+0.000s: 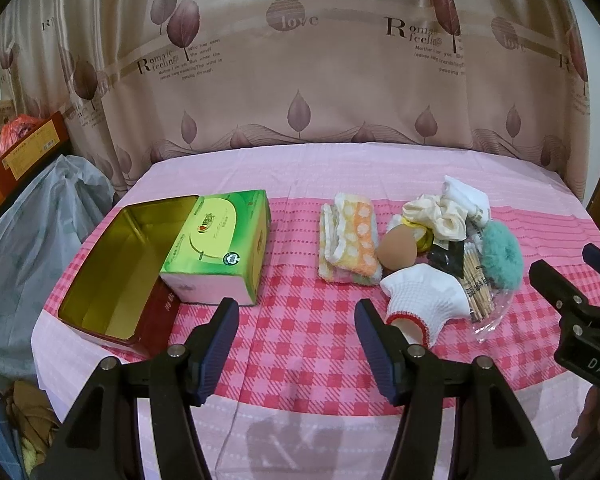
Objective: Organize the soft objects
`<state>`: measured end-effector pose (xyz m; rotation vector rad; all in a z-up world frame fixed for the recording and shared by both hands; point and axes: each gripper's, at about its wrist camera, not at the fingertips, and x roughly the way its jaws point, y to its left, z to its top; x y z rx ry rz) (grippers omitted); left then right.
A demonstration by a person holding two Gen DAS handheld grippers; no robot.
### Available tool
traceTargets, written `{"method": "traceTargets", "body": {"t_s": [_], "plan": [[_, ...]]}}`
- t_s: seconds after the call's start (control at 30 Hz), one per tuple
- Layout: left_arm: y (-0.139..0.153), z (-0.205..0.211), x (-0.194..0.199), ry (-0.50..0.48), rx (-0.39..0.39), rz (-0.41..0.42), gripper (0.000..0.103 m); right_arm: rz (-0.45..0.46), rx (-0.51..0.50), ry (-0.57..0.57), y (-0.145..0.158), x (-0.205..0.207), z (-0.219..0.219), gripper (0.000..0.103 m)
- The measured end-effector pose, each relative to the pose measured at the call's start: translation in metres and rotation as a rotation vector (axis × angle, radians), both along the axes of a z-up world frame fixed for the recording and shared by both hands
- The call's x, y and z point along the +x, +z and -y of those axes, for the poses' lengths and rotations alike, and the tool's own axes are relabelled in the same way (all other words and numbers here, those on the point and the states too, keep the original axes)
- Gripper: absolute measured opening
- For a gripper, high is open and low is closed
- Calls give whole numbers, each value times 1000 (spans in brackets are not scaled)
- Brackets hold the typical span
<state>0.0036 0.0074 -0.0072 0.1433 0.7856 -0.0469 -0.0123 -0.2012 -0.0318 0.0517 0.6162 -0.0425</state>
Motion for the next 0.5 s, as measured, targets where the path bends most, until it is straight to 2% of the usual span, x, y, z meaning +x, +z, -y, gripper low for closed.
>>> {"method": "traceTargets", "body": {"t_s": [0.37, 0.5], "plan": [[-9, -1, 6, -8, -7, -25, 62, -6, -3, -3, -4, 3, 2, 101], [-12, -2, 7, -11, -11, -33, 62, -6, -5, -4, -6, 2, 3, 96]]}}
